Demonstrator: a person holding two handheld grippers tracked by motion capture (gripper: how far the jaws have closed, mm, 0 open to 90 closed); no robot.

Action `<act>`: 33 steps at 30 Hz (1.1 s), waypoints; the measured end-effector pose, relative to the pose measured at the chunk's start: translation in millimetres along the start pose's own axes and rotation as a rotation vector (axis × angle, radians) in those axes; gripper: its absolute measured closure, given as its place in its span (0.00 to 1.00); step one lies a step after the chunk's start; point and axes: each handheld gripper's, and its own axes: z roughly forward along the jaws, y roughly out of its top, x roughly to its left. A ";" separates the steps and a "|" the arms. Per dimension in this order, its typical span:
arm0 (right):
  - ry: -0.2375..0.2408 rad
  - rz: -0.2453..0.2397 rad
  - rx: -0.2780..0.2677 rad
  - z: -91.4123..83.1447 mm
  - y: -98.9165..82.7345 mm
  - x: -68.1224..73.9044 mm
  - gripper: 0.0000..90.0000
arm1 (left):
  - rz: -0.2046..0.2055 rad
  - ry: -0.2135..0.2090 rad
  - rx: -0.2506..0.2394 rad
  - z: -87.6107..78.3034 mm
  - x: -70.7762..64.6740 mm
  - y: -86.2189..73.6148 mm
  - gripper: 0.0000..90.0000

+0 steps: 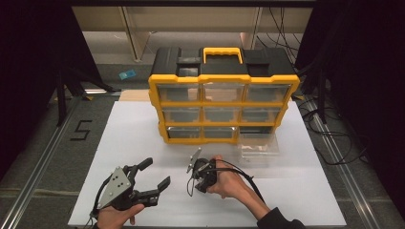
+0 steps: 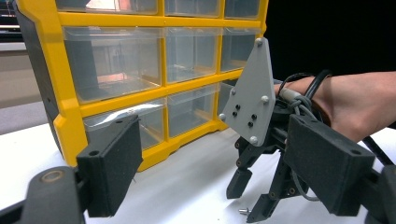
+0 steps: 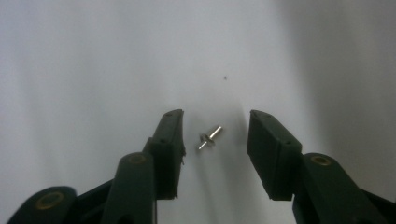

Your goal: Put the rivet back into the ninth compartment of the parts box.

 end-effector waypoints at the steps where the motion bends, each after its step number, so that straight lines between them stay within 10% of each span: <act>1: 0.003 0.004 -0.002 0.2 -0.3 -0.2 0.68 | 0.000 0.000 0.000 0.0 0.0 0.0 0.21; 12: 0.030 -0.004 -0.018 2.8 -2.3 -1.2 0.91 | 0.000 0.000 0.002 0.1 -0.3 -0.1 0.21; 33: -0.007 0.033 -0.129 -37.1 -5.8 -11.1 0.93 | 0.000 0.000 0.001 0.1 0.0 0.0 0.21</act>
